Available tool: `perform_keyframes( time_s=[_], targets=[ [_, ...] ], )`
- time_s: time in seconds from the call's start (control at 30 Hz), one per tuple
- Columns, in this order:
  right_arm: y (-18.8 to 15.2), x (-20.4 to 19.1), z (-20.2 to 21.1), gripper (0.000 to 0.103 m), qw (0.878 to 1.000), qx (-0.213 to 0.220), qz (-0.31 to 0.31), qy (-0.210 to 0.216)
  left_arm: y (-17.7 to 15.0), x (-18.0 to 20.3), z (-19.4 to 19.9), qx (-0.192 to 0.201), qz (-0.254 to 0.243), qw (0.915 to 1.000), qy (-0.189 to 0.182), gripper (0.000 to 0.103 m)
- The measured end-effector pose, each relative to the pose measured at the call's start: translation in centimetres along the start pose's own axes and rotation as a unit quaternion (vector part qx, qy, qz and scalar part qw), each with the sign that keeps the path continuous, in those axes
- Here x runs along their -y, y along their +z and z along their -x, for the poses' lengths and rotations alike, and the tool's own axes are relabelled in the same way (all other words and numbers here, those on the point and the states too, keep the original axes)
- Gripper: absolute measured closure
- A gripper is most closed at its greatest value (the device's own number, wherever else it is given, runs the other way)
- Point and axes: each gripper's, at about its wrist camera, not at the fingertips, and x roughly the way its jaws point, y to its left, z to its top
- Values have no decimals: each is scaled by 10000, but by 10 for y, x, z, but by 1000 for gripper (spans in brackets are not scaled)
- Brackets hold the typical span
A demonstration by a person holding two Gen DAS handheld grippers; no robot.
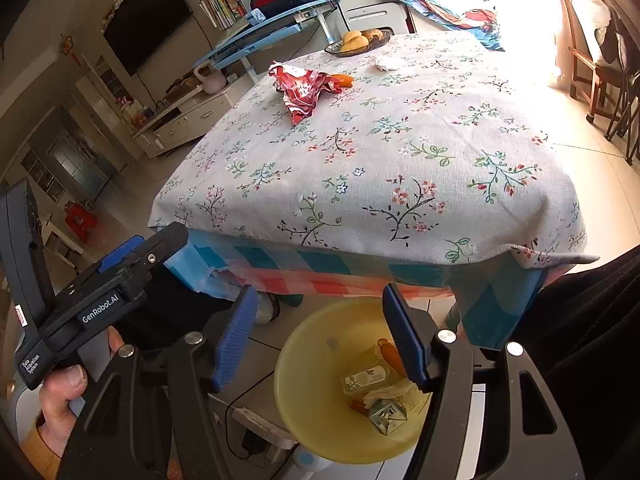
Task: Collect trash
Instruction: 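Move both tools from the bucket back toward the table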
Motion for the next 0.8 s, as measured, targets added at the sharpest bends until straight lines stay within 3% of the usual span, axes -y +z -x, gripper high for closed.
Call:
perform_keyframes(
  time_s=[0.8],
  targets=[
    [0,-21,-17,38,9996,-98,280,27,0,4,-12,-174,156,9997,-30,7]
  ],
)
